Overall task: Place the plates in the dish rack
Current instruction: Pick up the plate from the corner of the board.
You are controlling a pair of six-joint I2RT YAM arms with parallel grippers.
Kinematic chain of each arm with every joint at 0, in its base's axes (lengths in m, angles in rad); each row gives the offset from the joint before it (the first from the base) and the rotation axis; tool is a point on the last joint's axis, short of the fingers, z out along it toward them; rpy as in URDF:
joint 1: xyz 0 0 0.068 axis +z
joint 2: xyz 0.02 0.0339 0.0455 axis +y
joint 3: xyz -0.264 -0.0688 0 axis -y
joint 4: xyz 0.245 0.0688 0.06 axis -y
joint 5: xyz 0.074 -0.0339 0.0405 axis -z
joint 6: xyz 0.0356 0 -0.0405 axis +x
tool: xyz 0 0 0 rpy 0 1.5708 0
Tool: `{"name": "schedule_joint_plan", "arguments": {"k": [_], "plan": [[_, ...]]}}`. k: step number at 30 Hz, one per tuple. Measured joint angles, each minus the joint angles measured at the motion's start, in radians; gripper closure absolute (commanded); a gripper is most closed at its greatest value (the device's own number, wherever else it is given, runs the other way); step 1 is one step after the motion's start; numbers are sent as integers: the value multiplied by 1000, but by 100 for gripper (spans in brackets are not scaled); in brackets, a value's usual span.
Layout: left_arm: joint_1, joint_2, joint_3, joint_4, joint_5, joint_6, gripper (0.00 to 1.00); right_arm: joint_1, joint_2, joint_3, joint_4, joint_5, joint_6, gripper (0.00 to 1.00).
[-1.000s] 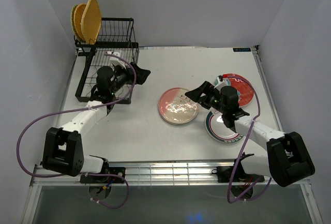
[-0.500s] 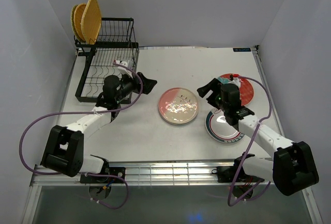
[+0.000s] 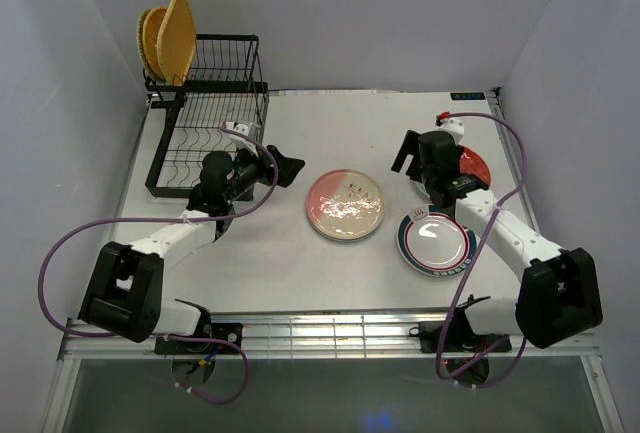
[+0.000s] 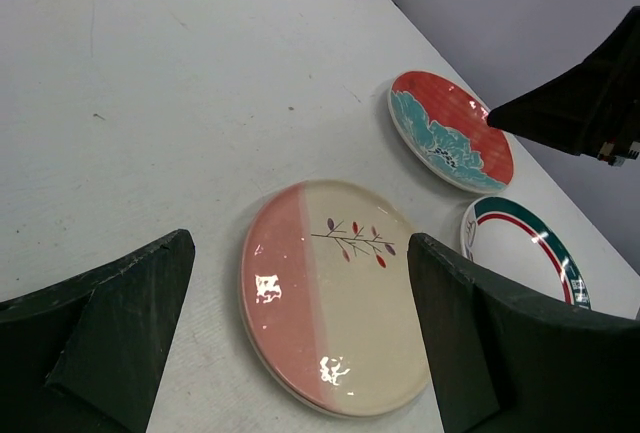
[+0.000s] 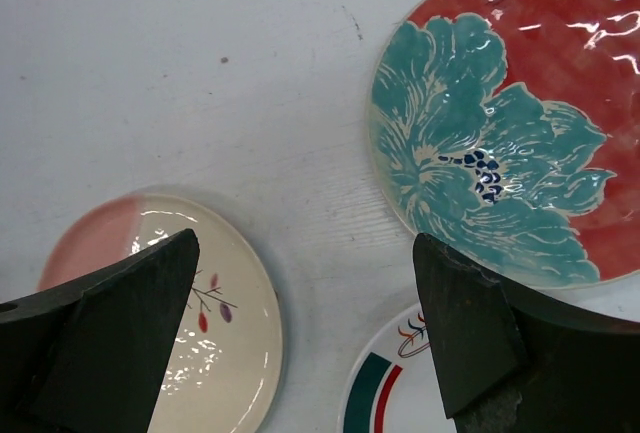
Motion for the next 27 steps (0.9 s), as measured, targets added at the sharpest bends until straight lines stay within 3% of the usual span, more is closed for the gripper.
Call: {"name": "schedule_joint_plan", "arguments": {"k": [14, 27], "plan": [[0, -1, -2, 18, 1, 5, 2, 13, 199, 139, -156, 80, -142, 8], [0, -1, -2, 19, 8, 9, 2, 8, 136, 120, -162, 100, -90, 9]]}}
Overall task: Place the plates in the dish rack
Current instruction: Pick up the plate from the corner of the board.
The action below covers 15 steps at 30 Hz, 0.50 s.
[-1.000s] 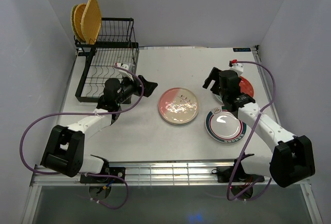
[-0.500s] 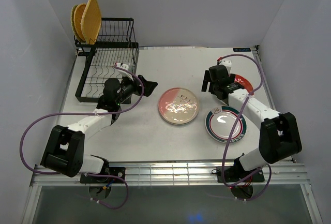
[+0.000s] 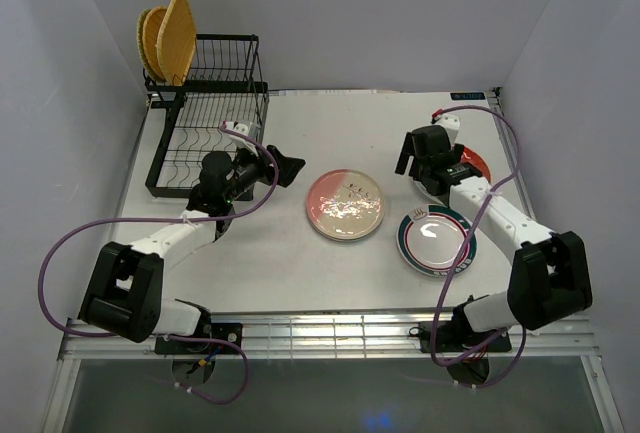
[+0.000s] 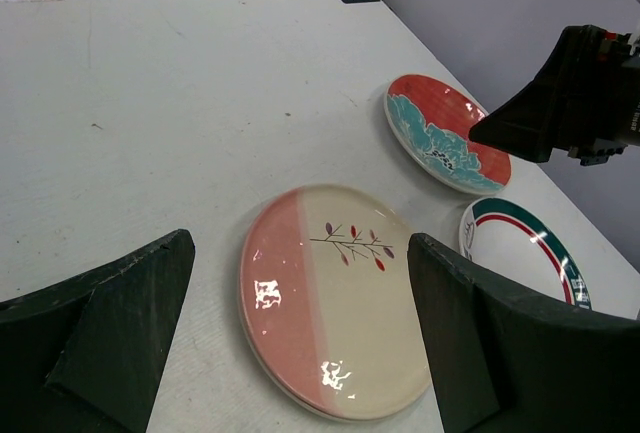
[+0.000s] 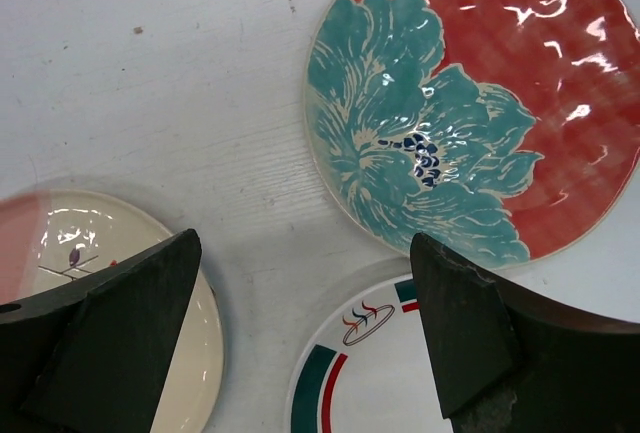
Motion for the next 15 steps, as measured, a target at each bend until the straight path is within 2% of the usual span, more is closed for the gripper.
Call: {"name": "schedule_joint_plan", "arguments": {"k": [7, 12, 15], "plan": [[0, 0, 0, 0, 3, 3, 2, -132, -135, -101, 49, -97, 52, 9], [0, -2, 0, 0, 4, 3, 2, -262, -314, -227, 92, -161, 92, 9], [0, -5, 0, 0, 3, 3, 2, -344, -352, -248, 116, -209, 105, 9]]}}
